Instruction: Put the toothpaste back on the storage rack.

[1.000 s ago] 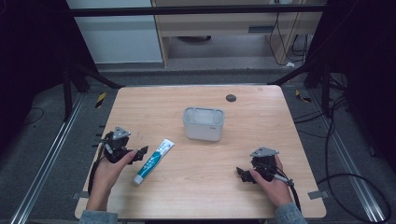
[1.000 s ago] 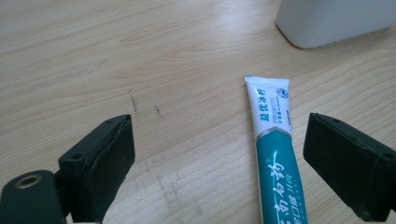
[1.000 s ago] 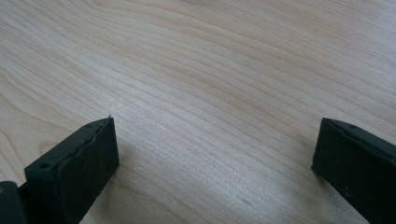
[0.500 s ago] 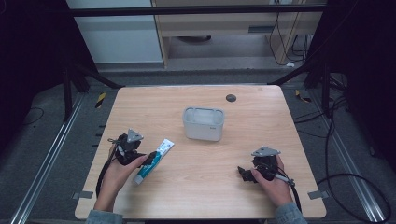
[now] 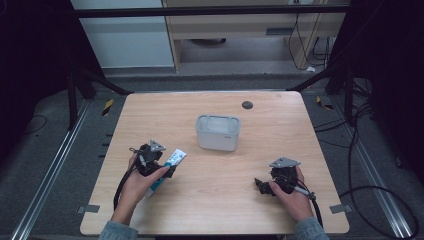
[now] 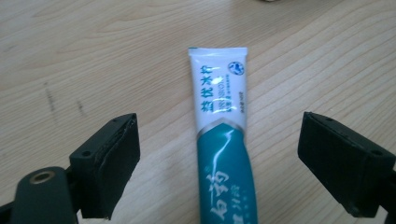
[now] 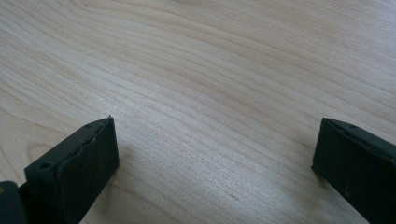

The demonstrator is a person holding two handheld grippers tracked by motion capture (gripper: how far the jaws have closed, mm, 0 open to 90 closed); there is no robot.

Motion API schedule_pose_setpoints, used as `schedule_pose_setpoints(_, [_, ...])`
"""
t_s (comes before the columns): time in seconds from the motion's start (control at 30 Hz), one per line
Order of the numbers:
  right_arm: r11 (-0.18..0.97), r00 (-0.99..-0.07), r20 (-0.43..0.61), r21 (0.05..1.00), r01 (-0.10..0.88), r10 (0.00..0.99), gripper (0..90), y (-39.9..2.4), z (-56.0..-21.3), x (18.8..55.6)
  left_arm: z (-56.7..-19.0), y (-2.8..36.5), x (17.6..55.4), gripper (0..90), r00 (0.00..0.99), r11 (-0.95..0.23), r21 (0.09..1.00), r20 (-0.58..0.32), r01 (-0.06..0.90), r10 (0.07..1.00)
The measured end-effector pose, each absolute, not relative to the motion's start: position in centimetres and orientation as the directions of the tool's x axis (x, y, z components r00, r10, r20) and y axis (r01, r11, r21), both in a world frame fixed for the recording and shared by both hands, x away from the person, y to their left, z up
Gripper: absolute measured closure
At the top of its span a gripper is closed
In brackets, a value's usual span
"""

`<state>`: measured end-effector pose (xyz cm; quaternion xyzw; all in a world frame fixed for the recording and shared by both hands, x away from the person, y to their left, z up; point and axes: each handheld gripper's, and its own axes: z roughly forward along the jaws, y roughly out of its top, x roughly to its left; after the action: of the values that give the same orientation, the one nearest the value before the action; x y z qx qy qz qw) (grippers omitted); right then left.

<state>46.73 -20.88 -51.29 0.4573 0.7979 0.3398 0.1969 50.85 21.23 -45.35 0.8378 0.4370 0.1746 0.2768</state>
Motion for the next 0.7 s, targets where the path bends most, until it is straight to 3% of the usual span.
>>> schedule_pose_setpoints(0.2, [0.353,-0.505,-0.005,0.722,0.595,0.863,0.5,-20.9,-51.3,46.7,-44.6,21.0,52.1,10.8,0.573,-0.494,0.543,0.029,0.679,0.819])
schedule_pose_setpoints(0.33, [0.351,-0.505,-0.004,0.722,0.596,0.863,0.5,-20.9,-51.3,46.7,-44.1,21.1,52.5,10.7,0.582,-0.542,0.489,0.083,0.684,0.809])
schedule_pose_setpoints(0.5, [0.351,-0.504,-0.003,0.722,0.596,0.864,0.5,-20.9,-51.3,46.7,-44.2,20.8,52.8,14.2,0.590,-0.563,0.443,0.091,0.698,0.802])
schedule_pose_setpoints(0.63, [0.351,-0.504,-0.003,0.722,0.596,0.864,0.5,-20.9,-51.3,46.7,-45.0,20.2,53.3,31.0,0.619,-0.596,0.410,0.093,0.690,0.780])
schedule_pose_setpoints(0.7, [0.351,-0.504,-0.004,0.722,0.596,0.864,0.5,-20.9,-51.3,46.7,-45.3,20.0,53.4,33.9,0.624,-0.599,0.402,0.083,0.692,0.777])
